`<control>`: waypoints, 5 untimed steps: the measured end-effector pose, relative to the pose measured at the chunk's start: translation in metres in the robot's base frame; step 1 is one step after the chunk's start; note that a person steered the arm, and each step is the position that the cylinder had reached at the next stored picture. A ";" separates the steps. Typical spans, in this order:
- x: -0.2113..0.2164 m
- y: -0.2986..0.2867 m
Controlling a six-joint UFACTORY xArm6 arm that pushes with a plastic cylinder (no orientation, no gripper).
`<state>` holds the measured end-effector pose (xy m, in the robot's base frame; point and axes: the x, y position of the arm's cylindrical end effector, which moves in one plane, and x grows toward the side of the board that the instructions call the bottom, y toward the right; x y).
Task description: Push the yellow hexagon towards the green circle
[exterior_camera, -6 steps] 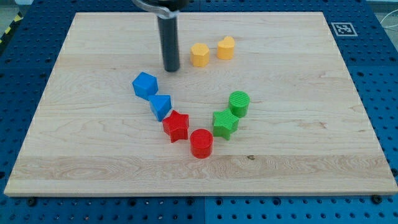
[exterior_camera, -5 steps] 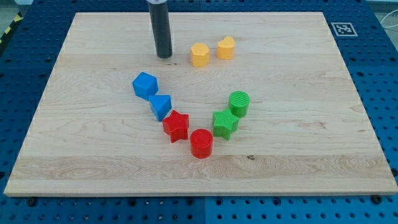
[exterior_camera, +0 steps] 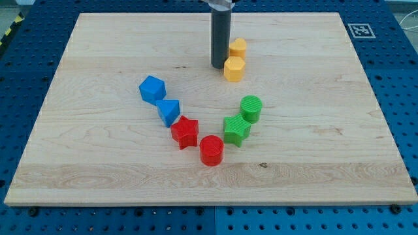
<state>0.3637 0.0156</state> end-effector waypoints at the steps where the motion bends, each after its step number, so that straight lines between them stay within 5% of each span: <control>1: 0.006 0.000; 3: -0.022 0.009; 5: -0.005 0.021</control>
